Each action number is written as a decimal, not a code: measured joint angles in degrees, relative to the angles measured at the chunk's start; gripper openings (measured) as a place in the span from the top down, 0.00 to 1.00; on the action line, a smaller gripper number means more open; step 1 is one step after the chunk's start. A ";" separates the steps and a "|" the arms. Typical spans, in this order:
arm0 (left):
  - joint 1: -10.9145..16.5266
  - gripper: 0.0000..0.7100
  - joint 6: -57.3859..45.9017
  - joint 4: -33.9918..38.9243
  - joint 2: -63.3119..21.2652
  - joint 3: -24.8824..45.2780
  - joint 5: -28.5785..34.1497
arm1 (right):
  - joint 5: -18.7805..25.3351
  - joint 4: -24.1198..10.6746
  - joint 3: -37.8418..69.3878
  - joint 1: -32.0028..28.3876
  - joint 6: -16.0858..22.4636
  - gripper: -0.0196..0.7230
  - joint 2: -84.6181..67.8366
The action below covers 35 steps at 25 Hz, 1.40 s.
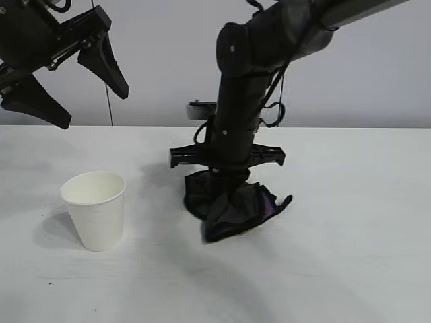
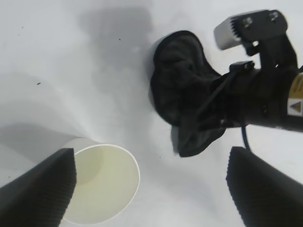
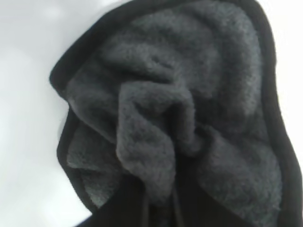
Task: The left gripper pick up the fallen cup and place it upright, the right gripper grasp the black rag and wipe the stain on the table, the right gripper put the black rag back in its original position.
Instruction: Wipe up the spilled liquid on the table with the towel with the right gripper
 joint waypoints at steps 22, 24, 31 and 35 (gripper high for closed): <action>0.00 0.12 0.00 0.00 0.00 0.00 0.00 | -4.53 -1.36 -0.18 7.64 0.64 0.95 0.39; 0.00 0.12 0.00 0.00 0.00 0.00 0.00 | -4.53 -0.70 -0.18 7.01 0.84 0.95 0.39; 0.00 0.12 0.00 0.00 0.00 0.00 0.00 | -3.96 -0.08 -0.18 -0.88 1.03 0.95 0.39; 0.00 0.12 0.00 0.00 0.00 0.00 0.00 | -2.11 -1.87 -0.37 -4.77 0.06 0.95 0.21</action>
